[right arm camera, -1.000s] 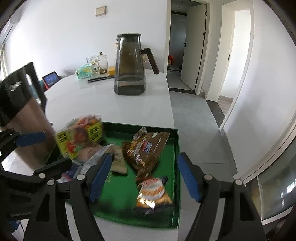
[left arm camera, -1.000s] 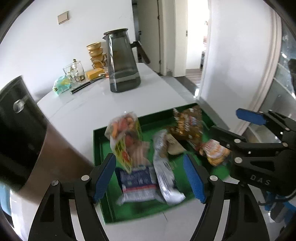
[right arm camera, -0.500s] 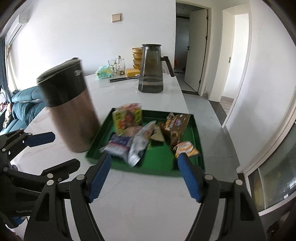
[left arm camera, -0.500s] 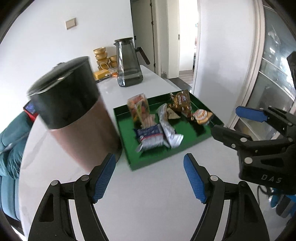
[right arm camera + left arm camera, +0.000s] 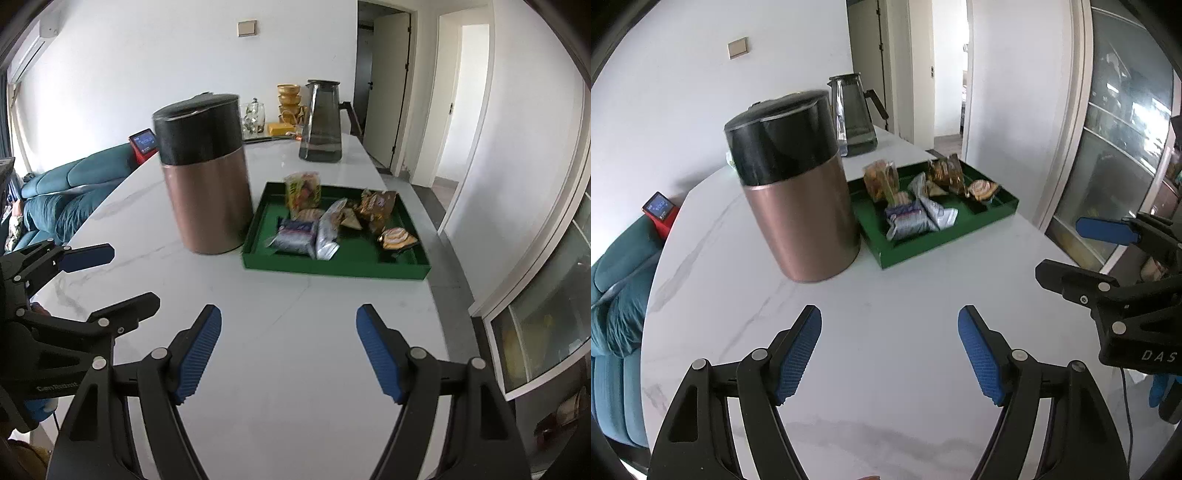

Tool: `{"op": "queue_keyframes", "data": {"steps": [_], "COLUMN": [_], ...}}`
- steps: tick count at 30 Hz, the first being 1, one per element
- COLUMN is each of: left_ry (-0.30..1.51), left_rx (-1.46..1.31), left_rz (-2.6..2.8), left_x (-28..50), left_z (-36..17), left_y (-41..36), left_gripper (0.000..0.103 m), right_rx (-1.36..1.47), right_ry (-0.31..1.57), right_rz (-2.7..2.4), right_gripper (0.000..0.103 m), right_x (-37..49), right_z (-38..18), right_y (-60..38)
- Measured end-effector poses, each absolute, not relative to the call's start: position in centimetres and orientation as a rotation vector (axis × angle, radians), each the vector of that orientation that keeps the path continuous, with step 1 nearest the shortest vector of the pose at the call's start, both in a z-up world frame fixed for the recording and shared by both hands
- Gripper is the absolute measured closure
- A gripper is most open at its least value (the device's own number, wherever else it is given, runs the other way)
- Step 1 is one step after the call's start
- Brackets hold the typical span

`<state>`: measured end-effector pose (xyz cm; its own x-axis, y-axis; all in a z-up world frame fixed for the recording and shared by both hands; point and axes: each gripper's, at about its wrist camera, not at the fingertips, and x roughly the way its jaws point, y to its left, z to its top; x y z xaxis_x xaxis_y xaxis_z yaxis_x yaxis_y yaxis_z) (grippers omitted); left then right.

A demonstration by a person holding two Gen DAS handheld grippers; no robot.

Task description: Organize snacks

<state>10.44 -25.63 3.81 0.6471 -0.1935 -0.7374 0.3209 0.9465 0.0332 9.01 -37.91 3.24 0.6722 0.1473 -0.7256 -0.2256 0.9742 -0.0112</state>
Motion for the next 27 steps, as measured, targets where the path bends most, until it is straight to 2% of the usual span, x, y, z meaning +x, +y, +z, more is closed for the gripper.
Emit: {"op": "queue_keyframes", "data": {"steps": [27], "left_ry": [0.845], "left_rx": [0.161], "left_rz": [-0.339], "left_x": [10.6], "left_z": [2.1], "left_y": [-21.5], "left_gripper": [0.032], "right_rx": [-0.078], "right_ry": [0.826], "right_rz": [0.177], "right_gripper": [0.000], "right_x": [9.7], "right_z": [0.9], "right_y": [-35.8]}}
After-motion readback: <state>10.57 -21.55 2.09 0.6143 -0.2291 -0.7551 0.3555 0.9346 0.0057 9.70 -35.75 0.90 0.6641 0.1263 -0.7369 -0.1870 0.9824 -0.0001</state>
